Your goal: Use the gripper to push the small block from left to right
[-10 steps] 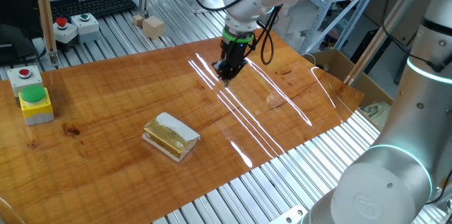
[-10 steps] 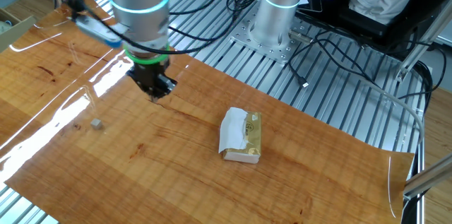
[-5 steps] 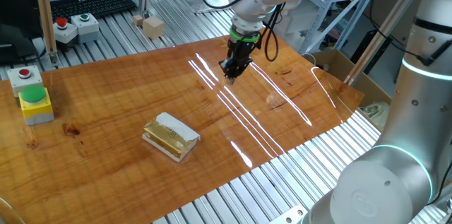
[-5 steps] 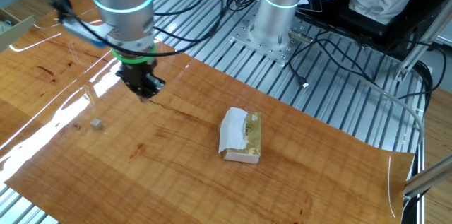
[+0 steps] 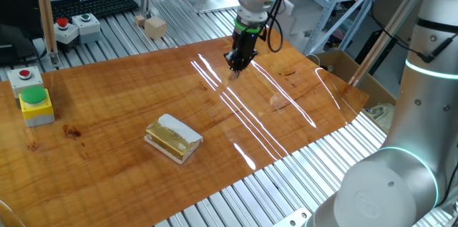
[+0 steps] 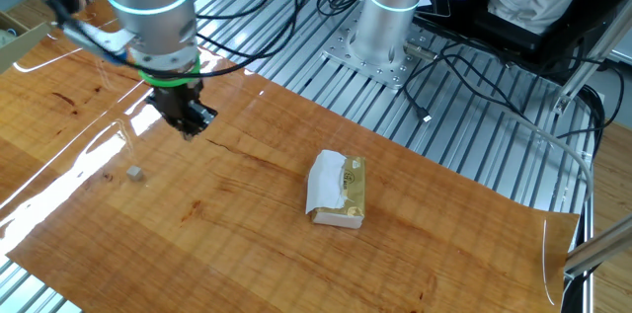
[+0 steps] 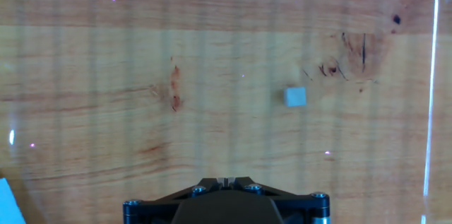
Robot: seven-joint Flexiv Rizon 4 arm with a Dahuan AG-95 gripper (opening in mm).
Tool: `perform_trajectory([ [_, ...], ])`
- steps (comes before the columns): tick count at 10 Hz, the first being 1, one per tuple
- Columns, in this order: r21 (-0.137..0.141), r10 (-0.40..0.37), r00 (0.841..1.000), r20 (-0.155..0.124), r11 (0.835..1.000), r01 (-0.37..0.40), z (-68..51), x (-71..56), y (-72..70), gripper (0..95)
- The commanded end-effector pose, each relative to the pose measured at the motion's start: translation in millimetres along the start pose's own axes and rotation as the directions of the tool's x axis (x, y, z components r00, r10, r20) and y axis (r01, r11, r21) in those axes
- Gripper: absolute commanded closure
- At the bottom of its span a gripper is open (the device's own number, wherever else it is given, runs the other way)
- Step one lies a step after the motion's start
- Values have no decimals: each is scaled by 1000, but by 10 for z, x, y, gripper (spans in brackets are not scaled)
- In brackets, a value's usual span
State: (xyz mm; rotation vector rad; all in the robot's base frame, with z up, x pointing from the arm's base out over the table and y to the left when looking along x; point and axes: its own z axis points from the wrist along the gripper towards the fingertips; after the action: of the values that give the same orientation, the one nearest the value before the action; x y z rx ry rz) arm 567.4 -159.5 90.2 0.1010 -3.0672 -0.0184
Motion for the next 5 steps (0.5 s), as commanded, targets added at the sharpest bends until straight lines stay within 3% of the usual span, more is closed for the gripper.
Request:
perform_trajectory([
  [1,1,0,1000,31,1000,0,39,19,8,950],
  [4,-5,0,999,32,1000,0,43,18,8,950],
  [5,-16,39,999,32,999,-38,43,18,8,950],
])
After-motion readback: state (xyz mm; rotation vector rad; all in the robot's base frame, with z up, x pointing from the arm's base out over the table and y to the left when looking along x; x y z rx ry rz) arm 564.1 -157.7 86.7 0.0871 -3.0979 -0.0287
